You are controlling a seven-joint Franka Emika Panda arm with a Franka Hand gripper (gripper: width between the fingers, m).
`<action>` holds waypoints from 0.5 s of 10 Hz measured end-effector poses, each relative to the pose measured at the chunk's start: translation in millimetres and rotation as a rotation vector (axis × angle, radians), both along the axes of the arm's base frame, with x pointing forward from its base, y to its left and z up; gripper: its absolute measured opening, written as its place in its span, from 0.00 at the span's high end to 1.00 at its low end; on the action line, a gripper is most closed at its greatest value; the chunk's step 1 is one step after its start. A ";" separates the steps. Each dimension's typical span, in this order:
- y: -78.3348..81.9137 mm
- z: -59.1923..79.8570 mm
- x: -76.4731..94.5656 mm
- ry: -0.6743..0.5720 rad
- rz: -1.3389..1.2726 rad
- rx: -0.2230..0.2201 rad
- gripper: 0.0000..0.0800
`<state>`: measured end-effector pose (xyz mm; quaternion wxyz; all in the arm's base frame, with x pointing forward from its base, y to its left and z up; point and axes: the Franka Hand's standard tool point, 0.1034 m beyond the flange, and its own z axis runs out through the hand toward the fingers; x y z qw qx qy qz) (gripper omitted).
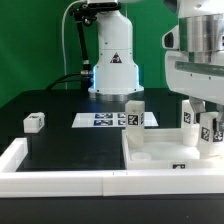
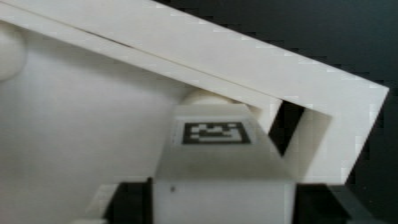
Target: Assemble square table
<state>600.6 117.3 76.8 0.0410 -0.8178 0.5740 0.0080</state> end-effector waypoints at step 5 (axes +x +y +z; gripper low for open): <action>1.7 -2.3 -1.7 -0.026 0.307 -0.014 0.19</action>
Offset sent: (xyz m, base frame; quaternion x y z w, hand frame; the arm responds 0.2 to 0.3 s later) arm -0.0047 0.0058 -0.0007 0.0015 -0.0074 -0.0851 0.9963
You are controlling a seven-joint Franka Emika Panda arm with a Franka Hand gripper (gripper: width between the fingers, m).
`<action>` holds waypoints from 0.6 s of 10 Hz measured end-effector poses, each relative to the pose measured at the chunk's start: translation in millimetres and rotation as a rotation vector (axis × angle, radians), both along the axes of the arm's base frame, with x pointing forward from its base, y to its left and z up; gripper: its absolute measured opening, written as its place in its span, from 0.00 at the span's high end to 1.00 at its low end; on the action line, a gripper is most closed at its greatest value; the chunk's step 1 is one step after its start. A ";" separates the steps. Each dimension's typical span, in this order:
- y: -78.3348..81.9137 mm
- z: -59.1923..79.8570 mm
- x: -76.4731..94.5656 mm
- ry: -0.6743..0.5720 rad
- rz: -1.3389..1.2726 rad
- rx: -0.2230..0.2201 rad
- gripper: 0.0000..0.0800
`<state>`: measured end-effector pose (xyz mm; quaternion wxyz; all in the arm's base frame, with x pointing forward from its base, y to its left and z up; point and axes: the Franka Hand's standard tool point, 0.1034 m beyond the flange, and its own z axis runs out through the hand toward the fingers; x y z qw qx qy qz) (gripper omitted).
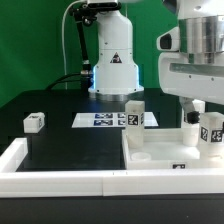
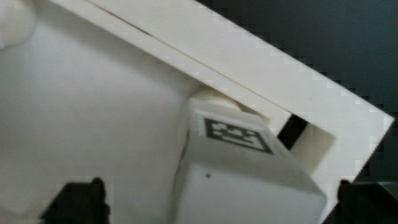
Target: Assemble square table
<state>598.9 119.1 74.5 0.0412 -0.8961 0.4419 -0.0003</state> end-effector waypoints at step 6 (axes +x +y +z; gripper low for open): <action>7.4 -0.9 -0.8 -0.038 0.578 -0.041 0.19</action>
Offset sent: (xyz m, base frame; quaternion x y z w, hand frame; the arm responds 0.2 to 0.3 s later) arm 0.0020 0.0093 0.0010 -0.0103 -0.0099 -0.2505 0.9680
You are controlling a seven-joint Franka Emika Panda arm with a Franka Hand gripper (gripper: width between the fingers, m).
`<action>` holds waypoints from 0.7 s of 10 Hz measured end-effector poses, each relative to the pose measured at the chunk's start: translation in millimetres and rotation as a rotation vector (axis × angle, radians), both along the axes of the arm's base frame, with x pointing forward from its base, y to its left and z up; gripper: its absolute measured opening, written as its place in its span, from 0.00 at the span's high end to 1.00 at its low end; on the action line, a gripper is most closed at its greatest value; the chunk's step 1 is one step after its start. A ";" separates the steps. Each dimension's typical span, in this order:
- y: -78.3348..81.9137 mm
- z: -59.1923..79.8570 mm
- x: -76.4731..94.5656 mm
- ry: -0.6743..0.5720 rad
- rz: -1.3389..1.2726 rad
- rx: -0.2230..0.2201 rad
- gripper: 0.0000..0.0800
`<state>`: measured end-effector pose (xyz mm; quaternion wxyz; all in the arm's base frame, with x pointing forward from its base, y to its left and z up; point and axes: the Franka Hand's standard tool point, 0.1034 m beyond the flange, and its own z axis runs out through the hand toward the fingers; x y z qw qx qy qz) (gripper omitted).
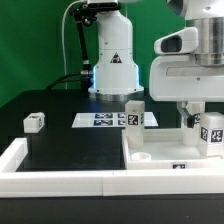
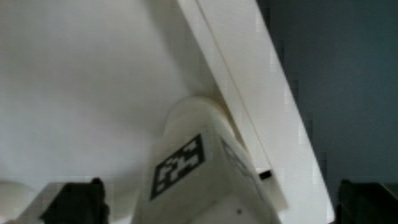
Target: Assemble square table
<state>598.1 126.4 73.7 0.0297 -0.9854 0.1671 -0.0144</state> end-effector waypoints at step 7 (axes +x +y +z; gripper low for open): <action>-1.7 1.5 2.9 -0.026 0.269 -0.055 0.36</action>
Offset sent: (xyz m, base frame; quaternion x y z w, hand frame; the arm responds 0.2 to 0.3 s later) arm 0.0030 -0.0022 0.0055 -0.0183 0.0069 -0.1272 0.9917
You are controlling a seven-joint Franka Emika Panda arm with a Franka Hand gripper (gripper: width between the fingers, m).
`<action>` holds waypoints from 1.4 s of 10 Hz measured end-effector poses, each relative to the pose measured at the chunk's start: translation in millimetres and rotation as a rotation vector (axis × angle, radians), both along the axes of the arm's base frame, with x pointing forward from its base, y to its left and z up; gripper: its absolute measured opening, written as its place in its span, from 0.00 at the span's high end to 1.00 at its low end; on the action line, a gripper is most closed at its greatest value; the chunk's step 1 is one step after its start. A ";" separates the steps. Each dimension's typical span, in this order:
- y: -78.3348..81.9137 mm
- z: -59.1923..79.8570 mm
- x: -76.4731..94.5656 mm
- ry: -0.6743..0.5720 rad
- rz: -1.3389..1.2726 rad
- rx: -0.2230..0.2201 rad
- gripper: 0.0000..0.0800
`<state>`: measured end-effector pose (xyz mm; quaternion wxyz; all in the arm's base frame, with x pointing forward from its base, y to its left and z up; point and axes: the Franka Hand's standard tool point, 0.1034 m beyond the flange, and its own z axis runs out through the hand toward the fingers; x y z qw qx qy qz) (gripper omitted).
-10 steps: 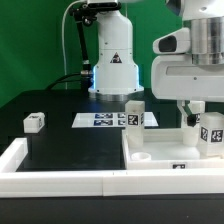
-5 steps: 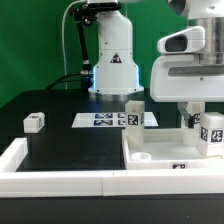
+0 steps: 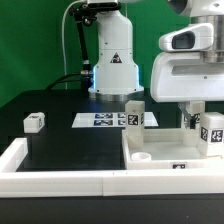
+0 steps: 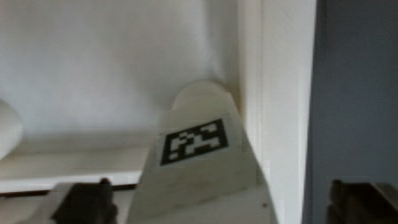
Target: Assemble square table
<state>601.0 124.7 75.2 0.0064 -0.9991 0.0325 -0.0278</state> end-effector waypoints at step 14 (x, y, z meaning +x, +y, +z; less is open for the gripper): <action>-5.5 -2.6 0.6 0.009 -0.761 0.073 0.64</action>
Offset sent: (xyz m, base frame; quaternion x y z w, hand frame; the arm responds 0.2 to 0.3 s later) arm 0.0000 0.0000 0.0000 0.0000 0.0000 0.0000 1.0000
